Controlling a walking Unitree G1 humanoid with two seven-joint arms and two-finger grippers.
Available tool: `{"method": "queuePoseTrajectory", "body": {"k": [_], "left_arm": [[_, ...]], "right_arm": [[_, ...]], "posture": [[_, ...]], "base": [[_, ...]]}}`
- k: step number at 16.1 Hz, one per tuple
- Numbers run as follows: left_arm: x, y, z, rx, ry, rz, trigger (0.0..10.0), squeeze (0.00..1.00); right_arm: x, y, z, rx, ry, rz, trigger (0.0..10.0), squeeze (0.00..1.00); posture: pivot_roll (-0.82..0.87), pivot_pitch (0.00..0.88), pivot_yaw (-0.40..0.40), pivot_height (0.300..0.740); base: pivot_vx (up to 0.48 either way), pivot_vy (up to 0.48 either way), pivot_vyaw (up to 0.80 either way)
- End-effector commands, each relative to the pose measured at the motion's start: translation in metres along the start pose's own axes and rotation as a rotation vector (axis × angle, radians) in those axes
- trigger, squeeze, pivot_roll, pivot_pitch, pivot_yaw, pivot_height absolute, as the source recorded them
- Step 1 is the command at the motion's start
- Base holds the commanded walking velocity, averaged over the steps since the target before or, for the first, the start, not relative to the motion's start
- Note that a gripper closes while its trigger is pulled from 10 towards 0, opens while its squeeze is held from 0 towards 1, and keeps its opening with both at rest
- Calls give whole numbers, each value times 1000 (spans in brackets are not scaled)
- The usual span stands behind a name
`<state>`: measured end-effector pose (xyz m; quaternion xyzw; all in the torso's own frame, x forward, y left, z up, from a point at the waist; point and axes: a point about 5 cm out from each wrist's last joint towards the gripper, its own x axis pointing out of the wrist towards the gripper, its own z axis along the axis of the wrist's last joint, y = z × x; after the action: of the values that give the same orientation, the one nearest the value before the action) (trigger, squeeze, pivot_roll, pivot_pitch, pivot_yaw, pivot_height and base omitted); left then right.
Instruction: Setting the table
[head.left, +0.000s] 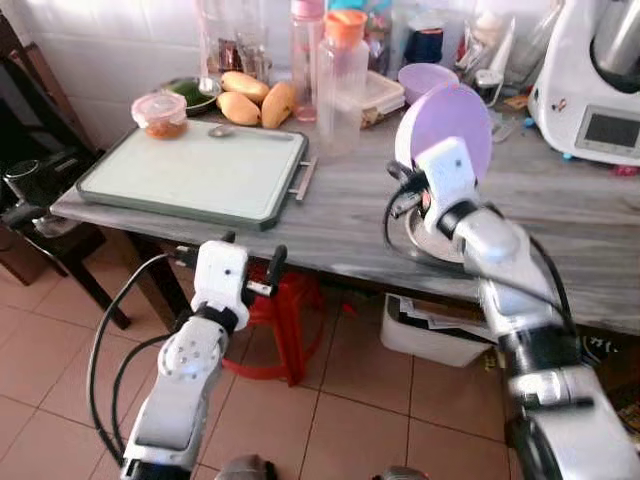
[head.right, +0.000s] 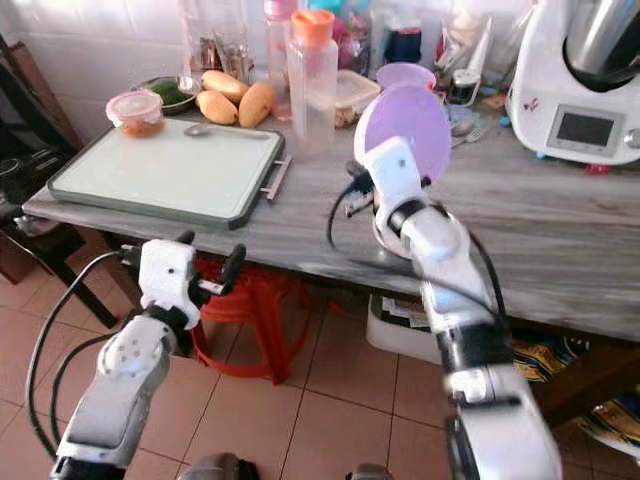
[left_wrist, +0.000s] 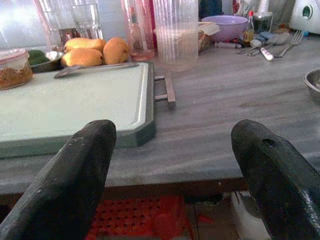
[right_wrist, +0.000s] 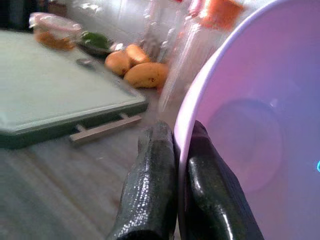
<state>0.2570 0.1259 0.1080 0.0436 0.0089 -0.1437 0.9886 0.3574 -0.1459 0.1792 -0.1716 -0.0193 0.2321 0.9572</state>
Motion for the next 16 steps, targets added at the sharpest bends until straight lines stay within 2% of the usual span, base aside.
{"method": "queuePoseTrajectory", "body": {"k": [1,16], "left_arm": [[-2,0,3,-2,7,-19,10000,0],[-2,0,3,-2,7,-19,10000,0]], "right_arm": [[4,1,-4,-14,42,47,10000,0],[4,1,-4,-14,42,47,10000,0]], "posture": [[-13,0,19,740],[-13,0,19,740]], "base": [[0,0,0],[0,0,0]]}}
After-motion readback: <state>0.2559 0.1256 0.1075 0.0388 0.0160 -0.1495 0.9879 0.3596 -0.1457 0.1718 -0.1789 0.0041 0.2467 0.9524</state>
